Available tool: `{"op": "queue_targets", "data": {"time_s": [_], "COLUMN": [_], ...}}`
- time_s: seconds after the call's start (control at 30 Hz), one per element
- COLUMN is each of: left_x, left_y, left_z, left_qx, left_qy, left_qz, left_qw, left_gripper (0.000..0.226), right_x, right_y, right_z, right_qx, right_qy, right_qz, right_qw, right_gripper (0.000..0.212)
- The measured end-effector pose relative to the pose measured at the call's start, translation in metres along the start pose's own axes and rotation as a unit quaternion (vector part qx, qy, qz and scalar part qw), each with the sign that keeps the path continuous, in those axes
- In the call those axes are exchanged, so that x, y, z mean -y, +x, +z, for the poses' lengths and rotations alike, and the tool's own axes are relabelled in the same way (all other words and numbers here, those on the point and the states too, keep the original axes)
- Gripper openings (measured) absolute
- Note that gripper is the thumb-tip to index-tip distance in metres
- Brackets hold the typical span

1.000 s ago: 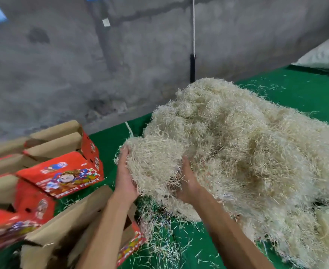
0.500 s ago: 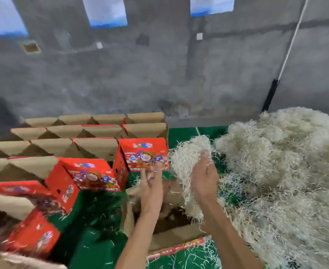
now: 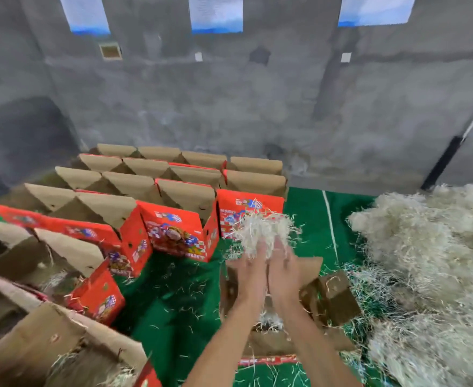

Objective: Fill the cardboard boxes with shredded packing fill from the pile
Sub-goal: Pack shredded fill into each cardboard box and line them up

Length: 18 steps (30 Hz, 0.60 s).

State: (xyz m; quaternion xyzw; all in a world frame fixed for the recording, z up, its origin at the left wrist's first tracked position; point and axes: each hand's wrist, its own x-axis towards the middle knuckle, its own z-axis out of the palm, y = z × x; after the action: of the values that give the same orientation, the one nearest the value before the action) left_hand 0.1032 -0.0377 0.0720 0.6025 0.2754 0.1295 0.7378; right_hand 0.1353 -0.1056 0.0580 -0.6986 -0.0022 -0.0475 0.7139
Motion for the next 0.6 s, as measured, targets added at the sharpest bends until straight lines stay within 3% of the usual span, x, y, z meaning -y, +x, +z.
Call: {"op": "queue_targets", "data": {"time_s": [0.03, 0.07, 0.13, 0.17, 0.23, 0.33, 0.37, 0.4, 0.43, 0.47, 0.53, 0.6], "left_x": [0.003, 0.002, -0.006, -0.012, -0.018, 0.006, 0.015, 0.02, 0.003, -0.005, -0.011, -0.01], "left_y": [-0.004, -0.001, 0.018, 0.028, 0.032, 0.014, 0.008, 0.016, 0.028, 0.047, 0.063, 0.043], "left_z": [-0.002, -0.012, -0.04, -0.048, -0.045, 0.002, -0.008, -0.017, -0.025, -0.03, -0.056, -0.032], "left_qx": [-0.008, -0.024, -0.058, -0.073, -0.071, 0.047, 0.066, 0.007, -0.068, -0.087, -0.102, -0.04], "left_qy": [0.001, -0.006, 0.001, -0.003, -0.034, 0.088, 0.134, 0.071, 0.098, 0.111, 0.015, 0.077], "left_qz": [-0.007, 0.001, 0.008, 0.015, 0.001, -0.001, 0.019, 0.018, 0.025, 0.017, 0.02, -0.04], "left_qw": [1.0, 1.0, 0.998, 0.997, 0.997, 0.995, 0.989, 0.997, 0.993, 0.99, 0.994, 0.995], "left_gripper": [0.077, 0.079, 0.049, 0.046, 0.063, 0.107, 0.103, 0.085, 0.065, 0.056, 0.079, 0.111], "right_x": [-0.001, 0.0, 0.0, 0.001, 0.004, 0.001, -0.001, 0.003, 0.001, 0.002, 0.003, 0.002], "right_y": [-0.002, 0.002, 0.023, 0.03, 0.027, 0.004, 0.004, 0.011, 0.027, 0.042, 0.058, 0.052], "right_z": [-0.001, -0.012, -0.046, -0.059, -0.056, -0.013, -0.015, -0.026, -0.046, -0.067, -0.097, -0.08], "right_qx": [0.033, 0.042, 0.001, -0.028, -0.053, 0.025, 0.024, -0.01, -0.047, -0.113, -0.161, -0.099], "right_qy": [-0.02, -0.032, -0.013, 0.01, 0.053, 0.038, 0.025, 0.003, -0.004, -0.014, 0.0, -0.033], "right_qz": [-0.01, -0.01, -0.016, 0.003, 0.04, 0.009, 0.008, 0.033, 0.06, 0.085, 0.111, 0.082], "right_qw": [0.999, 0.999, 1.0, 1.0, 0.996, 0.999, 0.999, 0.999, 0.997, 0.99, 0.981, 0.991], "right_gripper": [0.028, 0.036, 0.04, 0.043, 0.047, 0.053, 0.051, 0.05, 0.051, 0.053, 0.05, 0.038]}}
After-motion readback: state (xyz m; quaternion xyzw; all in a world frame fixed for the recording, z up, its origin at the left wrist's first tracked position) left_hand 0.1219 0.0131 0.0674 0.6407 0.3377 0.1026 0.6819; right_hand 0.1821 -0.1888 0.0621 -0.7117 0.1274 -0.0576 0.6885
